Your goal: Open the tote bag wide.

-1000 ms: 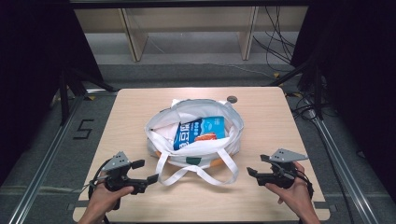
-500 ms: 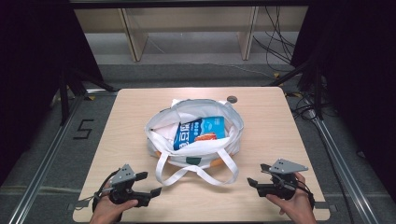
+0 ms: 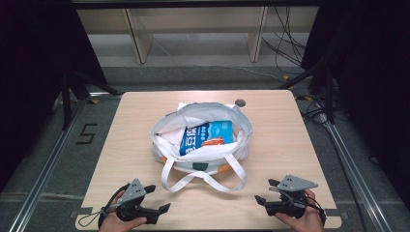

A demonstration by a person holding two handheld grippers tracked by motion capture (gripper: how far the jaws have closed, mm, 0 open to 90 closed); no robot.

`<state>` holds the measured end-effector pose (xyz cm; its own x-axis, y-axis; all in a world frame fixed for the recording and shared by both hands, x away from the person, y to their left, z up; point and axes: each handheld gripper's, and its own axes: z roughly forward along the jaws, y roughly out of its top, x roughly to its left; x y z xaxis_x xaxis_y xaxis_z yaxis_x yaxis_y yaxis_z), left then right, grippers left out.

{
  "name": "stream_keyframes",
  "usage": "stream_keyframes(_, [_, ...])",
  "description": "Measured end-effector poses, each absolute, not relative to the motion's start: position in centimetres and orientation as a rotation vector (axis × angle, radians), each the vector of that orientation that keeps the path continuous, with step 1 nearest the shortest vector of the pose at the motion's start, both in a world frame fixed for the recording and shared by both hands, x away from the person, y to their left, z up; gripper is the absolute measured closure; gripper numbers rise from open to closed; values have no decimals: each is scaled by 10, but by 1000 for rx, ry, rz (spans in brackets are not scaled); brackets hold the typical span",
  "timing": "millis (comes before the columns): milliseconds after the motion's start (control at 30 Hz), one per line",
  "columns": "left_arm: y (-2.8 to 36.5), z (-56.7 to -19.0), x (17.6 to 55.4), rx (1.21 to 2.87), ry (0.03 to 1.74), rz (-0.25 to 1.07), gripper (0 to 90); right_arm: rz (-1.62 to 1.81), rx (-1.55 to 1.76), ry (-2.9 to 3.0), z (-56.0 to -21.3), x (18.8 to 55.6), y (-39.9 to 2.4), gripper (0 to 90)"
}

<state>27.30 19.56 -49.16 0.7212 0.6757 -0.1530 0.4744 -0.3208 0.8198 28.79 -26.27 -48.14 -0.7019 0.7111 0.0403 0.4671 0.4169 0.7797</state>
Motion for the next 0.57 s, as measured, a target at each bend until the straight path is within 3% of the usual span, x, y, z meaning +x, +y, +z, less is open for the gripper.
stream_keyframes(567, [198, -495, 275, 2003, 901, 277, 161, 1155, 997, 2427, -490, 283, -264, 250])
